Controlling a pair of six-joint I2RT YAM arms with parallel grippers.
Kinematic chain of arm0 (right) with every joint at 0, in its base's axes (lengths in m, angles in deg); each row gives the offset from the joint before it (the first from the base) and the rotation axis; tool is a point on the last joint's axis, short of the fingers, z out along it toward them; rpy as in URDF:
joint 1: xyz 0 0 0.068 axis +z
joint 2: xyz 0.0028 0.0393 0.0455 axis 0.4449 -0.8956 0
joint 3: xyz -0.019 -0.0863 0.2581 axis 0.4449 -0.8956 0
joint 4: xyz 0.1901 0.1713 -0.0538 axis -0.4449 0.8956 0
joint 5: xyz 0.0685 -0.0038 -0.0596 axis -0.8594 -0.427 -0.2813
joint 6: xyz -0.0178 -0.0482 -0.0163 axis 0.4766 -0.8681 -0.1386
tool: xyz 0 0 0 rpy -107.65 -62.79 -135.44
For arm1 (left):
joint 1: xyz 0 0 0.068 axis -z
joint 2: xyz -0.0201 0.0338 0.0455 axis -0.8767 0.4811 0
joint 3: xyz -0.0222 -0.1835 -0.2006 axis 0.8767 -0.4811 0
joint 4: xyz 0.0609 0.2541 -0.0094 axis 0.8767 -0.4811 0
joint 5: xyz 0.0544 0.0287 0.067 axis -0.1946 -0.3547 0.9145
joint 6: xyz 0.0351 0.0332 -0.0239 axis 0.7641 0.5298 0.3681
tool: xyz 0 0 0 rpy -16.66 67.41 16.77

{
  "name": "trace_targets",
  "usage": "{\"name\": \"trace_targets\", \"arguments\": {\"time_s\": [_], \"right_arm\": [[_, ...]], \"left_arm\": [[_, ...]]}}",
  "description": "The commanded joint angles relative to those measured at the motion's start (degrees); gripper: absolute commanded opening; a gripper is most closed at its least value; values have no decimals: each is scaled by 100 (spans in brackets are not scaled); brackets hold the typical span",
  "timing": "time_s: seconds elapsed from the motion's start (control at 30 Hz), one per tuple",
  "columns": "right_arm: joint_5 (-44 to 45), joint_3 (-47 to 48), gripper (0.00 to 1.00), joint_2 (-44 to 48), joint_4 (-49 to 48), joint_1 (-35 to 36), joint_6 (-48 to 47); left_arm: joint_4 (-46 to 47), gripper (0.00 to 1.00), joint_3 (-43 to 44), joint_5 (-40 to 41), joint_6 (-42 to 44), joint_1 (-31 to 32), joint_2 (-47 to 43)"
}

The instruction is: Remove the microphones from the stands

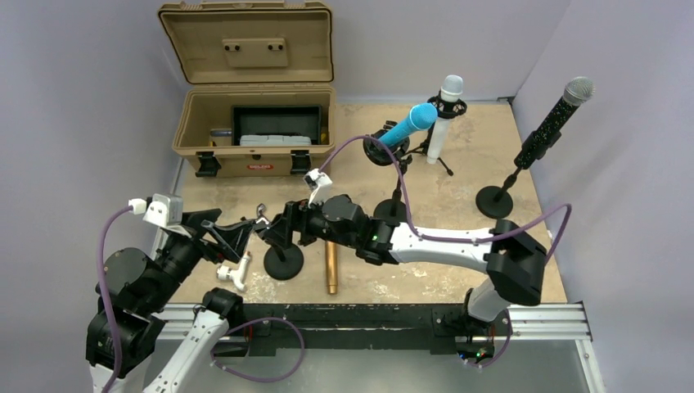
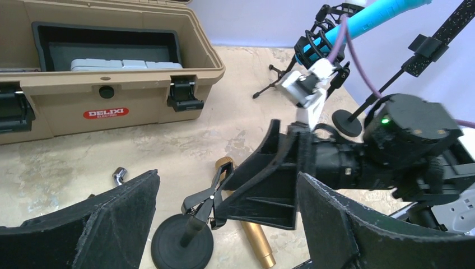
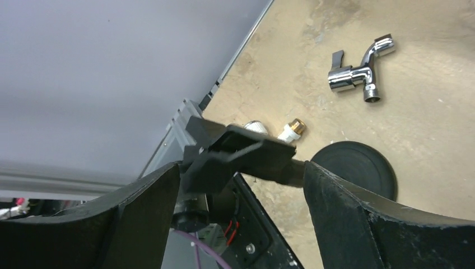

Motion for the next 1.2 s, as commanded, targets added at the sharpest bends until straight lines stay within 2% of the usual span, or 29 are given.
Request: {"name": "trace_targets", "arguments": {"time_s": [0.0,0.27,0.47,0.57,0.67,0.8,0.93,1.0,1.1,1.17], "right_arm": [[304,-39,81,770,423,74,-752],[-139,319,82,1694,663,77,-1960],[65,596,83,2700,810,74,-3058],[563,626,83,3224,882,74,-3408],[1572,172,82,3737,785,74,-3431],[3112,-357,82,4151,1022,66,-2924],[3988,-551,81,4075,1471,-85,-2512],[3947,-643,81,3964,1632,-391,-2312],[2756,-1021,79,4000,1509,-1746,-2016],[2101,-1356,78,4172,1154,-2247,-2101]], "left_arm": [[321,90,-91,-107,-52,3,148],[437,90,-210,-173,-105,-1,240],[491,90,-229,-198,-160,5,295],[520,90,-247,-221,-200,5,304],[565,90,-281,-245,-260,5,306],[627,90,-302,-316,-313,5,314],[714,90,-336,-397,-376,5,366],[765,90,-354,-442,-403,5,398],[791,90,-342,-494,-420,4,452],[792,90,-325,-504,-408,4,449]]}}
